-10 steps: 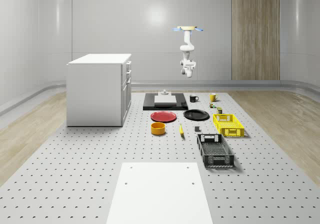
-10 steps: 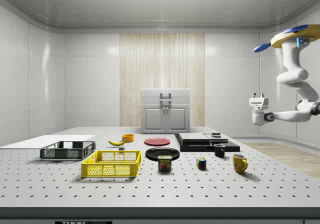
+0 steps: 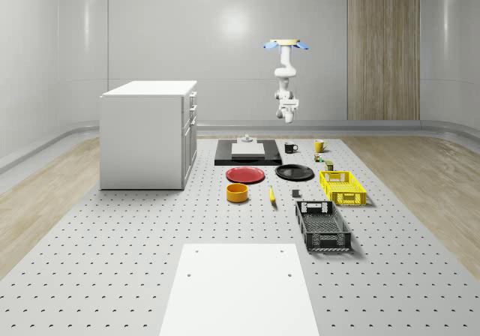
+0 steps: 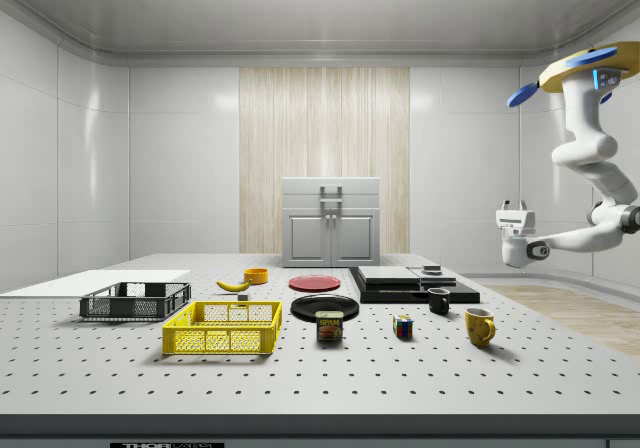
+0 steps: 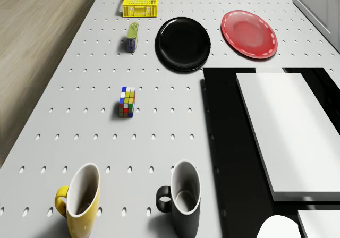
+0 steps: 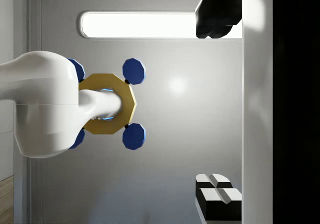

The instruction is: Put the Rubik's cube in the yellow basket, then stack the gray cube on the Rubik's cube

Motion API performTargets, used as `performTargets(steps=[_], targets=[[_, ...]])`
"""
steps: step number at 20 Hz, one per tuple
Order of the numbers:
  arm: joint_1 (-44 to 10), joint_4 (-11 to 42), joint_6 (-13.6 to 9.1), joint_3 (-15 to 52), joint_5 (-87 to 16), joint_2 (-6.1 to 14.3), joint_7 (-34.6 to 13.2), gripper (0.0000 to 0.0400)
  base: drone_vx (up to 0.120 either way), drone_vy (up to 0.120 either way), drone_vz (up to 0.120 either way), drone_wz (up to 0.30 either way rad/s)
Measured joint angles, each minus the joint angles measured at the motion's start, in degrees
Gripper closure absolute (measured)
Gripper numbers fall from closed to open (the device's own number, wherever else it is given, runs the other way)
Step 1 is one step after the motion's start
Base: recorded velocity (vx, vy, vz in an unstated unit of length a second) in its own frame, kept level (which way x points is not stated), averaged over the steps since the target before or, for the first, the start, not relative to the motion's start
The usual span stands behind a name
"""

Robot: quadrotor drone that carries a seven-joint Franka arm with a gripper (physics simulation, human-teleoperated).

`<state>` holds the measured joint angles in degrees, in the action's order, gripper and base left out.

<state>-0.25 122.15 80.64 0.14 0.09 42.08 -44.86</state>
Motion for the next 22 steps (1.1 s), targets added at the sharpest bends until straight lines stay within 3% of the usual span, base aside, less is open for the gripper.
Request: performTargets(steps=[8,22], targets=[[-0.1,-4.4,-2.4,0.1,0.0,-1.6,0.0,0.0,0.12,0.12,0.0,0.0],[-0.2,-5.1,-2.4,0.1,0.0,-1.7,0.1,0.0,0.12,0.12,0.0,0.0]])
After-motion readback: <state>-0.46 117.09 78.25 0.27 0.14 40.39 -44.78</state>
